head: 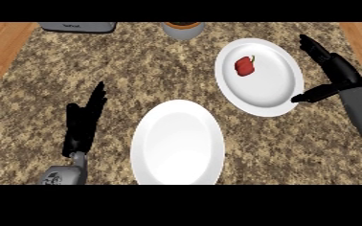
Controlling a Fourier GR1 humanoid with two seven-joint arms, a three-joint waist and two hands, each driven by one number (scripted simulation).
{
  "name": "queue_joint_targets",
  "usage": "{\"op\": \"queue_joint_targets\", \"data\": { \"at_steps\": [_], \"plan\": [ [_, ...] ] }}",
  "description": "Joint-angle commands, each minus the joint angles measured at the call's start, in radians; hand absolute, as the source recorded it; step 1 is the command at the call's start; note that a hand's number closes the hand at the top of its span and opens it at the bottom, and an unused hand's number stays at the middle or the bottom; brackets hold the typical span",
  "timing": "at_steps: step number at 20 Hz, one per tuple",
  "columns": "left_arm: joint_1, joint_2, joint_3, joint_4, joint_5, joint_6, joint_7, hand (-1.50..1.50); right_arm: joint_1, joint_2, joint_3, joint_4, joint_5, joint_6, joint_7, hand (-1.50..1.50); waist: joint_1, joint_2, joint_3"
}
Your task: Pick the bell pepper from the plate and place it in the plate
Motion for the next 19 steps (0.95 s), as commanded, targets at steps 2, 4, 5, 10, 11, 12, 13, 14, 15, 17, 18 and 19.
{"op": "queue_joint_targets", "data": {
  "at_steps": [2,4,5,10,11,12,13,14,15,17,18,19],
  "plan": [
    [0.013,0.018,0.003,-0.036,0.004,-0.015,0.021,0.0,0.006,0.009,-0.029,0.014,-0.023,-0.043,-0.011,-1.5,0.027,0.007,0.002],
    [-0.043,-0.007,-0.004,0.005,0.0,-0.005,0.036,0.0,0.012,-0.018,-0.03,0.015,-0.026,0.004,-0.041,-1.5,0.009,0.008,0.002],
    [-0.023,0.002,0.011,0.026,0.009,-0.015,-0.007,0.0,0.008,-0.034,-0.036,0.017,-0.032,0.01,-0.032,-1.5,0.011,0.008,0.001],
    [-0.023,-0.008,0.001,-0.004,-0.003,0.0,0.008,0.0,0.011,-0.077,-0.058,0.022,-0.049,-0.023,0.006,-1.5,0.014,0.008,0.001],
    [-0.03,0.014,0.019,0.023,0.006,-0.017,-0.003,0.0,0.016,-0.09,-0.08,0.027,-0.069,-0.011,-0.001,-1.5,0.014,0.012,0.002],
    [-0.042,-0.004,0.005,0.025,-0.006,-0.003,0.003,0.0,0.007,-0.084,-0.071,0.029,-0.061,-0.013,0.015,-1.5,0.012,0.009,0.002],
    [-0.006,0.001,-0.002,0.001,0.0,-0.018,-0.007,0.0,0.004,-0.05,-0.063,0.026,-0.052,-0.053,0.021,-1.5,0.027,0.01,0.002],
    [-0.037,-0.013,-0.009,0.01,-0.013,0.0,0.013,0.0,0.035,-0.077,-0.063,0.024,-0.051,-0.037,-0.014,-1.5,0.015,0.011,0.003],
    [-0.001,0.01,-0.003,-0.038,0.002,-0.021,0.025,0.0,0.023,-0.094,-0.061,0.021,-0.047,-0.04,0.001,-1.5,0.032,0.009,0.003],
    [0.015,-0.005,-0.01,-0.015,0.004,-0.024,-0.006,0.0,-0.013,-0.103,-0.066,0.029,-0.051,-0.026,0.048,-1.5,0.031,0.01,0.002],
    [-0.001,-0.037,-0.037,-0.02,-0.037,0.025,0.012,0.0,0.045,-0.113,-0.062,0.023,-0.047,-0.025,-0.023,-1.5,0.017,0.01,0.003],
    [-0.04,0.01,0.015,0.002,0.011,-0.025,0.019,0.0,0.045,-0.115,-0.058,0.021,-0.041,-0.048,-0.013,-1.5,0.019,0.014,0.003]
  ]
}}
